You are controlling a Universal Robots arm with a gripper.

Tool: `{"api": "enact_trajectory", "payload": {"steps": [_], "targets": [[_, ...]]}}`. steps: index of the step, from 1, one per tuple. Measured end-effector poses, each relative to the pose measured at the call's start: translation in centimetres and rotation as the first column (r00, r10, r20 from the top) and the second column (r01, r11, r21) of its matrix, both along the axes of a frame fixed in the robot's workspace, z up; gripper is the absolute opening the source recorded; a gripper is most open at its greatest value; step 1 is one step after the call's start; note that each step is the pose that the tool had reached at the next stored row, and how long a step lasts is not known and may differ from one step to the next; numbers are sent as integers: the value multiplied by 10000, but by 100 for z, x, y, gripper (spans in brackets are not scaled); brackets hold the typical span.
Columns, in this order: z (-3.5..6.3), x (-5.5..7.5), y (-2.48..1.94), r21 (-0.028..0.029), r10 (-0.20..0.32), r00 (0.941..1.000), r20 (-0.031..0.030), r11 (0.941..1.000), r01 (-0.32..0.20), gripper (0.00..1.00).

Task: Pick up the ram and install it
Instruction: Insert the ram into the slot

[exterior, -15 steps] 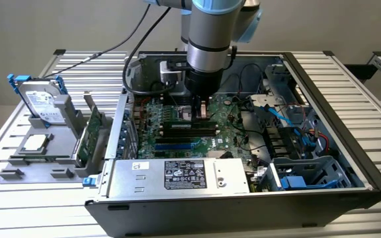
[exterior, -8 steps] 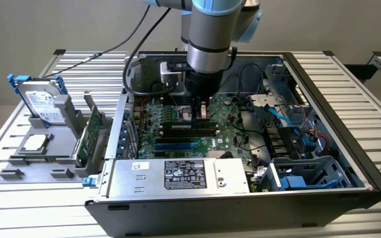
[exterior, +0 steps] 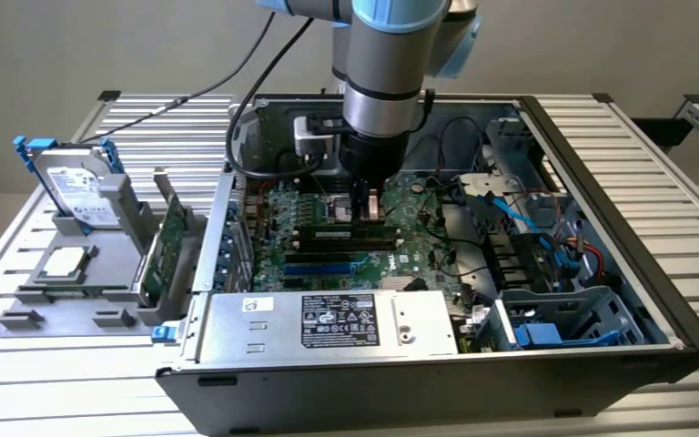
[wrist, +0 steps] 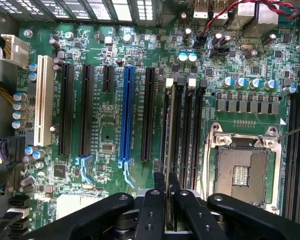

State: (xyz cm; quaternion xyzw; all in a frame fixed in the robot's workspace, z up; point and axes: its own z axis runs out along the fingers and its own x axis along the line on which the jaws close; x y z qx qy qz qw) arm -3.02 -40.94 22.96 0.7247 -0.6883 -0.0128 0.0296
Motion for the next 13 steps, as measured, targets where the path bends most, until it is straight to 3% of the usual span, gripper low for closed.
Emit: {"api": "enact_trajectory", "payload": {"steps": [13], "targets": [[-39,0,-1,3,0,10000,3,10000,0,14]]}}
